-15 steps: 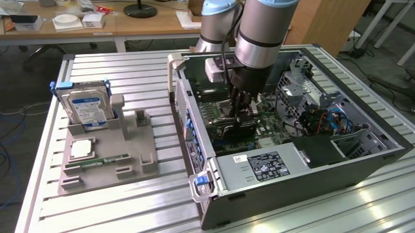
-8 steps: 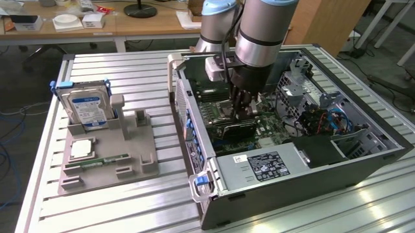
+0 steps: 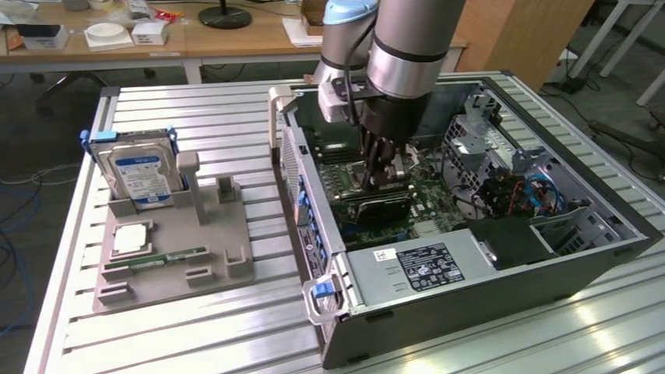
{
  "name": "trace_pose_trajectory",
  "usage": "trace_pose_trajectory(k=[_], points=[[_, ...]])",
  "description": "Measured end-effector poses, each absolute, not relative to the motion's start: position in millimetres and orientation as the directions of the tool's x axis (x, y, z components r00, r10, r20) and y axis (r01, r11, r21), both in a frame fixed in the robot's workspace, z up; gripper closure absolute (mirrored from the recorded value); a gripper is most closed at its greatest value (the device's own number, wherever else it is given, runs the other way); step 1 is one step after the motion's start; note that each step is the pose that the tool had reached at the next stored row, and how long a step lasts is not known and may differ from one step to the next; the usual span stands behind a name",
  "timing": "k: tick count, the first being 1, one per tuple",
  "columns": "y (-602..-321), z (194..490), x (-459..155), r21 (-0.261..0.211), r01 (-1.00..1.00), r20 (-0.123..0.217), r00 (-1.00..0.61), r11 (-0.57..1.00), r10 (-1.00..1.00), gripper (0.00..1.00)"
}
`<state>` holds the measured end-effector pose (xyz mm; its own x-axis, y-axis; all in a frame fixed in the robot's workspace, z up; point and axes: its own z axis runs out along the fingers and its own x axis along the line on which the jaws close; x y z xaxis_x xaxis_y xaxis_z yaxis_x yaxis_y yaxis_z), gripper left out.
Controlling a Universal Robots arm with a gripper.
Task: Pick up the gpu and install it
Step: 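Press down on the gpu until it lock into place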
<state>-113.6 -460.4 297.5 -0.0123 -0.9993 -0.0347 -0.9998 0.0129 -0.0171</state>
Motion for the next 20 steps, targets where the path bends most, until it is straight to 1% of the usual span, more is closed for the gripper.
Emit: trace_pose_trajectory(k=[10, 17, 20], points=[[-458.7, 299.0, -138.0, -0.016, -1.0, -0.034, -0.009, 0.009, -0.999, 0.9], [-445.6, 299.1, -147.7, -0.016, -1.0, -0.033, -0.008, 0.008, -0.999, 0.9], [-444.1, 299.1, -154.1, -0.016, -1.0, -0.033, -0.007, 0.008, -0.999, 0.9]])
